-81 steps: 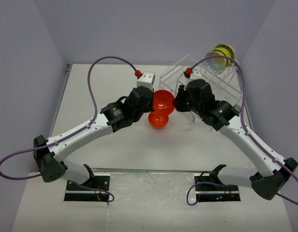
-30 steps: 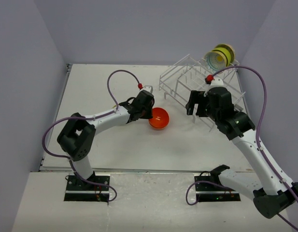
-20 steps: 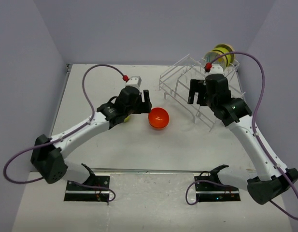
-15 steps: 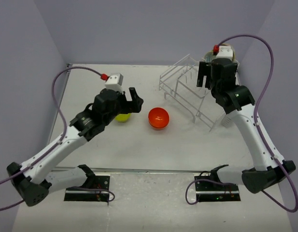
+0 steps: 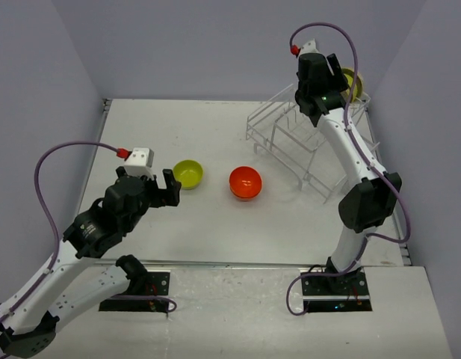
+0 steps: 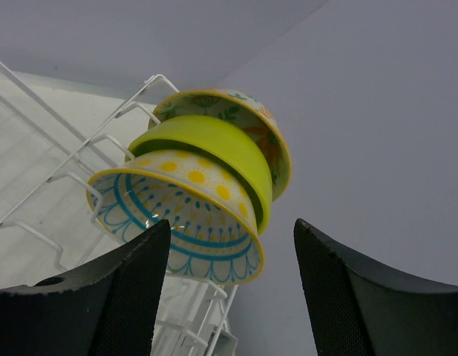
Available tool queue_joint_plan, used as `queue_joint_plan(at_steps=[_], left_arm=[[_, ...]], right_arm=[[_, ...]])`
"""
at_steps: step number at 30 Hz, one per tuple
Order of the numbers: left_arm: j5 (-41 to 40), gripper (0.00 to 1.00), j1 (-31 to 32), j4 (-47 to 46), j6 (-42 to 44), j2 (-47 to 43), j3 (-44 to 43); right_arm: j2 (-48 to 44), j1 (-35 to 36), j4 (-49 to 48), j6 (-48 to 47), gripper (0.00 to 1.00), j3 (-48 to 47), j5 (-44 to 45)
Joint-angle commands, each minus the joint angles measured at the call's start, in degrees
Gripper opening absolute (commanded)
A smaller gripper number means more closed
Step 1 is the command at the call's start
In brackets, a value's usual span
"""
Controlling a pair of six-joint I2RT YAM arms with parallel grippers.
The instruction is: Unload the bowls from the dish rack
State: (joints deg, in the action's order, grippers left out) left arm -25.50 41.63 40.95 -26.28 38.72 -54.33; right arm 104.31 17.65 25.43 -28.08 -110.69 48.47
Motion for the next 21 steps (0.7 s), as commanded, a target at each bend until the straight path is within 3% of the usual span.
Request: queue_joint_plan(at_steps=[1,4,9,15,21], left_arm=[[-2.2,1.00,-0.4,0.1,2.7,0.4,1.6],[-1.7,1.00,-0.4,-0.5,2.6,1.0,2.1],[-2.4,1.00,-0.4,-1.4,2.6,0.5,3.0],[-2.4,1.00,-0.4,-3.5,3.4,-0.1,4.6],[-2.0,1.00,-0.4,-4.2,3.9,0.3,4.8]], right_arm=[[0.0,-0.4,-5.6,-7.3,0.67,-0.9,2.6],[1.6,-0.9,-6.9,-8.9,0.61,0.6,2.6],[2.8,-1.9,-10.1,-11.0,0.41,2.3,3.3],[3.3,-2.4,-11.9,-11.7,0.36,4.1,2.5],[2.7,-2.4,-14.4,-13.0,0.14,7.0,3.4]])
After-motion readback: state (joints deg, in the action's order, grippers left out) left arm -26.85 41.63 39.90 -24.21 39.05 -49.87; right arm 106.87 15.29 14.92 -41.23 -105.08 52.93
